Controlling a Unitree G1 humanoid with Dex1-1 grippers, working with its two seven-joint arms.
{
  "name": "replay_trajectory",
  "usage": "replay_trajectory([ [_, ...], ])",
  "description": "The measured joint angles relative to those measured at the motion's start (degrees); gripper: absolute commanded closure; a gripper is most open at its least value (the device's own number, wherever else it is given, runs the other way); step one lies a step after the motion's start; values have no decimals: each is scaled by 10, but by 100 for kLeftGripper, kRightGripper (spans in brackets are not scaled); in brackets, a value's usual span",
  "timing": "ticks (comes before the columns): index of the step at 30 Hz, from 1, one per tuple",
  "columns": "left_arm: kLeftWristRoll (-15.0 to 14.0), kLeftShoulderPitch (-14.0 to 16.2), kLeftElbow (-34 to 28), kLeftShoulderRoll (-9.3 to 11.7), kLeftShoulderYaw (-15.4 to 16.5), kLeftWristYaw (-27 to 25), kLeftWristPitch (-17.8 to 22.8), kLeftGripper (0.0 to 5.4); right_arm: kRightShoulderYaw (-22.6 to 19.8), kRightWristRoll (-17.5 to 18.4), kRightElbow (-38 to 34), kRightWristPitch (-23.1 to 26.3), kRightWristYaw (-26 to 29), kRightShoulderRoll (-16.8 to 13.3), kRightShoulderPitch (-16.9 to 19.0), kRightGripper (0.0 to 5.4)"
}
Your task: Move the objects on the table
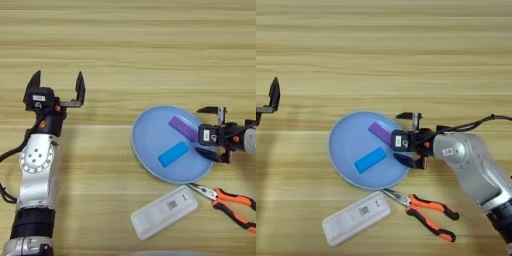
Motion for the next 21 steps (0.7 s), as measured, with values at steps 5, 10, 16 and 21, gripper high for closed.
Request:
replay_trajectory([
  [5,0,-1,0,0,0,0,0,0,-1,0,1,-4,0,0,0,2],
  [10,0,-2,0,0,0,0,0,0,-1,0,2,-7,0,0,0,2],
  [16,0,-2,0,-1,-1,1,0,0,-6,4,0,-6,-2,6,0,2],
  [21,0,-2,0,-1,-1,1,0,0,-16,5,-2,-5,-2,10,-2,2],
])
